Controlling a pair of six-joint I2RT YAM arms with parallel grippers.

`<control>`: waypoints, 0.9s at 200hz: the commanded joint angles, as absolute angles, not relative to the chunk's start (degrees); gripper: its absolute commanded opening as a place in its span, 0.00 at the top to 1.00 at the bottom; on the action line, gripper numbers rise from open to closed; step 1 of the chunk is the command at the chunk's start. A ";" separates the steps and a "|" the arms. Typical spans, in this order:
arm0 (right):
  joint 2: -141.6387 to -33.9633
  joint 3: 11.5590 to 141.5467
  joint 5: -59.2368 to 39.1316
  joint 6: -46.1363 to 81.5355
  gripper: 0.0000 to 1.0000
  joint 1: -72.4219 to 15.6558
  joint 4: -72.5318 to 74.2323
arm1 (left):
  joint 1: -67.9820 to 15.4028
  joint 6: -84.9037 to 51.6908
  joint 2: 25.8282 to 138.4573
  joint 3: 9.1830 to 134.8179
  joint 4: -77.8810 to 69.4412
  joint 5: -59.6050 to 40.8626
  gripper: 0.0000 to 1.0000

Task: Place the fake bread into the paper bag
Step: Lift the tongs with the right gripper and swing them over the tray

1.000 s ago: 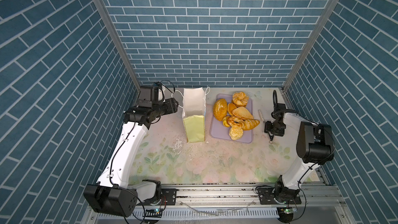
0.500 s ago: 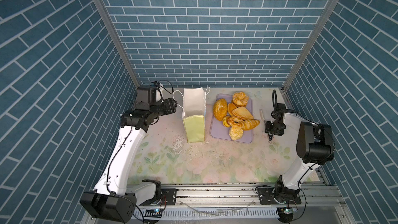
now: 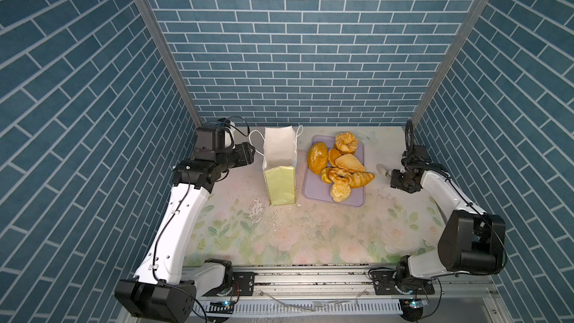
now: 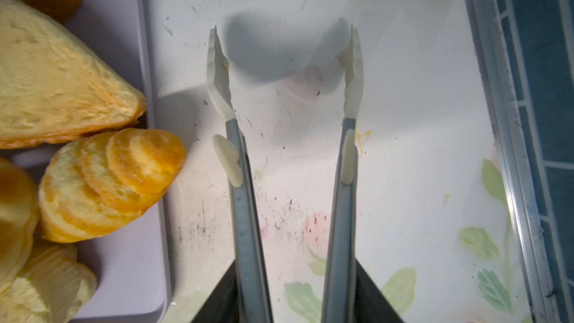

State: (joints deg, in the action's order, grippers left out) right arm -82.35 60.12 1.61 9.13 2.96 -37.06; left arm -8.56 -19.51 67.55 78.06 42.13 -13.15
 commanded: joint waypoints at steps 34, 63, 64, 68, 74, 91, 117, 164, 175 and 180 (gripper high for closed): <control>-75.78 63.70 -0.12 9.32 0.49 3.05 -43.59 | -8.69 -19.10 67.36 77.46 40.65 -14.09 0.33; -74.35 64.44 -0.62 9.34 0.49 3.04 -45.65 | -8.70 -19.59 67.25 77.52 40.06 -14.76 0.33; -74.26 64.43 -0.66 9.33 0.49 3.06 -45.67 | -8.70 -19.55 67.24 77.57 40.02 -14.81 0.33; -74.04 64.51 -0.62 9.34 0.49 2.98 -45.84 | -8.70 -19.61 67.19 77.61 40.03 -14.85 0.33; -73.49 64.60 -0.82 9.34 0.49 2.90 -46.05 | -8.70 -19.66 67.17 77.71 40.03 -14.90 0.33; -72.06 65.57 -1.37 9.25 0.49 2.86 -47.44 | -8.69 -19.46 66.94 77.90 40.12 -14.99 0.33; -69.96 68.83 -4.05 9.05 0.49 2.19 -50.59 | -8.70 -19.47 66.57 77.54 40.23 -15.12 0.33; -67.59 73.27 -8.02 7.79 0.51 -3.91 -54.69 | -8.70 -19.98 65.83 76.69 39.41 -15.63 0.33; -67.92 74.36 -7.51 7.18 0.51 -7.29 -55.47 | -8.70 -20.03 65.76 76.65 39.50 -15.80 0.33; -68.27 74.87 -7.31 6.92 0.51 -8.82 -55.90 | -8.70 -19.97 65.72 76.70 39.54 -15.86 0.33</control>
State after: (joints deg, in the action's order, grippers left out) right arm -68.42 72.27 -5.06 8.95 -3.84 -52.56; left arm -8.56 -19.86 66.81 77.14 40.77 -14.96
